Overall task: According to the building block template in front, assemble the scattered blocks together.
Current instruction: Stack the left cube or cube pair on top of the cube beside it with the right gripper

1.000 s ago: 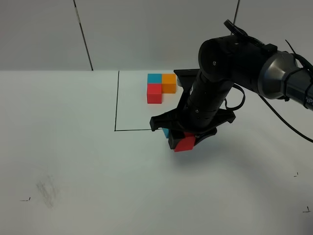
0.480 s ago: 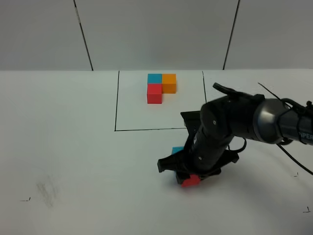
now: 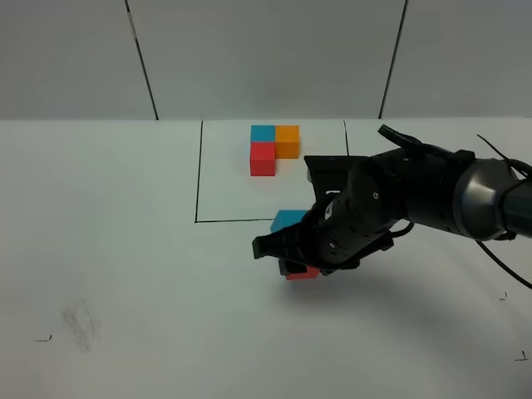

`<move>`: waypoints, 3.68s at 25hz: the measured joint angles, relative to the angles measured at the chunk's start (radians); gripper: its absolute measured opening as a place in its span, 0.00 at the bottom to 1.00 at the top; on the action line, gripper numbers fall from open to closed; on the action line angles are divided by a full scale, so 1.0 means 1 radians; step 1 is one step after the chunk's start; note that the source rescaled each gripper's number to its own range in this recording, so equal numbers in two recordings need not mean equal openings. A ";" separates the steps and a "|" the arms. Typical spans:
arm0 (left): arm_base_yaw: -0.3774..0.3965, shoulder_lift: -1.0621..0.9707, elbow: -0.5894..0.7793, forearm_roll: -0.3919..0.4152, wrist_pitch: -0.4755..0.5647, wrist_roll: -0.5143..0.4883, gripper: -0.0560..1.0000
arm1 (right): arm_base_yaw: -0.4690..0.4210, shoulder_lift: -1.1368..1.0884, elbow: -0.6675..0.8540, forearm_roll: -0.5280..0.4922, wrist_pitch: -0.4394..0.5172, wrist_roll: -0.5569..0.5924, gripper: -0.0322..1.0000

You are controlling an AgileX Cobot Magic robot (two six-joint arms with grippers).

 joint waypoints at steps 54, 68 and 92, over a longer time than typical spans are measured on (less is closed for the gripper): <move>0.000 0.000 0.000 0.000 0.000 0.000 1.00 | 0.092 0.227 -0.094 -0.143 -0.069 0.198 0.22; 0.000 0.000 0.000 0.000 0.000 0.000 1.00 | 0.092 0.245 -0.107 -0.143 -0.079 0.176 0.22; 0.000 0.000 0.000 0.052 0.000 0.000 1.00 | 0.093 0.274 -0.129 -0.161 -0.031 0.138 0.22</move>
